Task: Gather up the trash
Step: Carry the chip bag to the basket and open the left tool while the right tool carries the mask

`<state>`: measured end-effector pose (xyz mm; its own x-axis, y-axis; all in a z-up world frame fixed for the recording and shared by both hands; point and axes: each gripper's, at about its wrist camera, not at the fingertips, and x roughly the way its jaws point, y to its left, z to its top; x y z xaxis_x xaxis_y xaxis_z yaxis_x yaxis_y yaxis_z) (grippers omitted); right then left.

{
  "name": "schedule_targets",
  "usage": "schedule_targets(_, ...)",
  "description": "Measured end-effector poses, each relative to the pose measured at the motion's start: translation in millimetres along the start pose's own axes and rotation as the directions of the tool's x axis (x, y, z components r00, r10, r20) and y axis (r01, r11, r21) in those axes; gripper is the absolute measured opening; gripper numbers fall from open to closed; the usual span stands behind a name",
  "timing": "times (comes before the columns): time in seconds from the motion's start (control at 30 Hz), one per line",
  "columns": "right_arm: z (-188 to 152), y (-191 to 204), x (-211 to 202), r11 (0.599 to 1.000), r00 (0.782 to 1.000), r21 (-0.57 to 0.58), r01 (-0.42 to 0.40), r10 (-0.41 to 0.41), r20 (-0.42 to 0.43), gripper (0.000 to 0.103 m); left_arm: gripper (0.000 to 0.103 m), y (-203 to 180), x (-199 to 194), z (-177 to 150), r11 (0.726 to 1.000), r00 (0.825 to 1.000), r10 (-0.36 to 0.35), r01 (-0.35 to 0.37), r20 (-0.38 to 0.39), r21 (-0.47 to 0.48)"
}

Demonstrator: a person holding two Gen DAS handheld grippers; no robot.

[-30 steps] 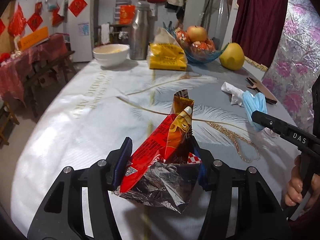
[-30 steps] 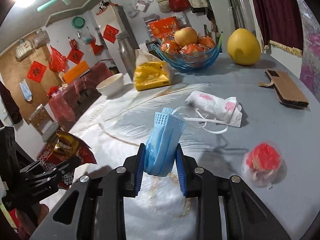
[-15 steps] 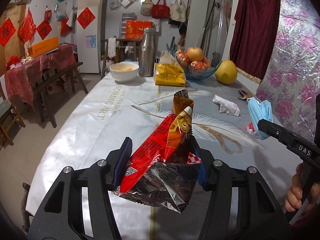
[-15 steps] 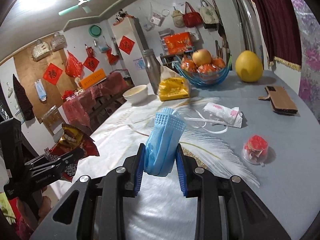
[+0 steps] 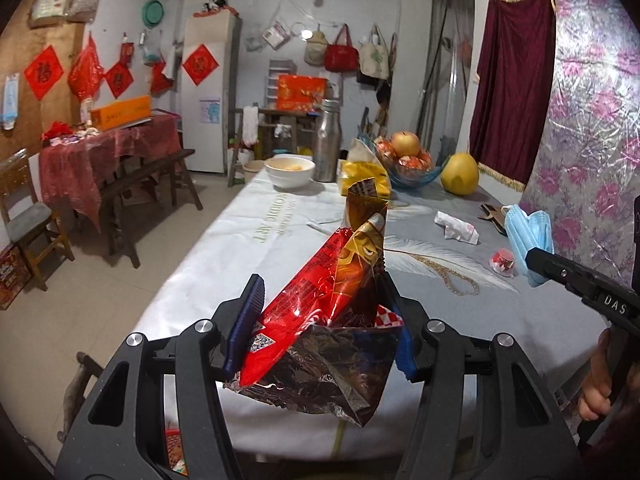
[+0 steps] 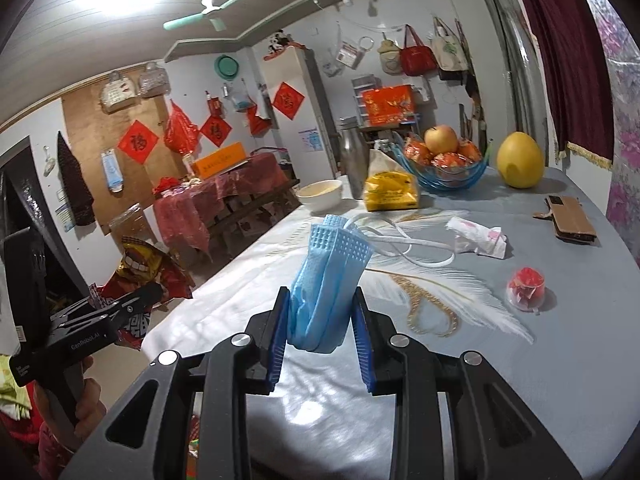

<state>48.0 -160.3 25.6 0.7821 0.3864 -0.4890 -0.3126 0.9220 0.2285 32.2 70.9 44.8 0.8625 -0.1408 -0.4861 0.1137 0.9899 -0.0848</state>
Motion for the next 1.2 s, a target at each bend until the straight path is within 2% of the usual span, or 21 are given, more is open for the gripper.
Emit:
schedule_targets(0.13,-2.8,23.3,-11.4,0.999,1.0,-0.035,-0.028,0.029,0.008,0.031,0.057,18.6,-28.6,-13.9,0.999,0.999,0.049,-0.049,0.019,0.001)
schedule_targets(0.27,-6.1,49.0,-15.6,0.995,0.997,-0.073,-0.072,0.071,-0.006,0.031,0.058,44.0,-48.2,-30.6,0.996,0.996,0.092,-0.092,0.002,-0.011)
schedule_targets(0.4,-10.6,76.7,-11.9,0.987,0.992,-0.107,-0.122,0.118,-0.04,0.031,0.058,72.9,-56.4,-50.4,0.991,0.989,0.135,-0.136,-0.064,-0.015)
schedule_targets(0.57,-21.6,114.3,3.7,0.971,0.977,-0.145,-0.192,0.175,-0.123,0.031,0.058,110.4,-61.6,-82.6,0.982,0.973,0.178,-0.185,-0.149,-0.038)
schedule_targets(0.73,-39.4,153.4,29.2,0.951,0.952,-0.185,-0.247,0.203,-0.228,0.031,0.058,150.2,-51.7,-120.9,0.973,0.953,0.177,-0.207,-0.246,-0.104)
schedule_targets(0.87,-51.9,176.6,51.3,0.938,0.926,-0.196,-0.286,0.218,-0.308,0.031,0.058,183.4,-28.1,-153.3,0.961,0.928,0.149,-0.218,-0.34,-0.172)
schedule_targets(0.9,-55.9,182.7,56.2,0.935,0.92,-0.199,-0.295,0.221,-0.325,0.031,0.06,188.9,-24.5,-160.1,0.958,0.923,0.145,-0.222,-0.357,-0.184)
schedule_targets(1.03,-64.8,196.9,69.0,0.928,0.903,-0.204,-0.311,0.221,-0.368,0.031,0.08,207.8,-12.5,-183.9,0.94,0.9,0.132,-0.247,-0.415,-0.236)
schedule_targets(1.1,-68.9,200.9,75.1,0.926,0.895,-0.205,-0.317,0.221,-0.387,0.031,0.081,211.9,-12.1,-187.0,0.937,0.899,0.121,-0.243,-0.421,-0.25)
schedule_targets(1.2,-75.6,208.2,80.1,0.919,0.883,-0.21,-0.333,0.226,-0.412,0.031,0.082,217.2,-17.0,-184.7,0.933,0.899,0.148,-0.266,-0.412,-0.245)
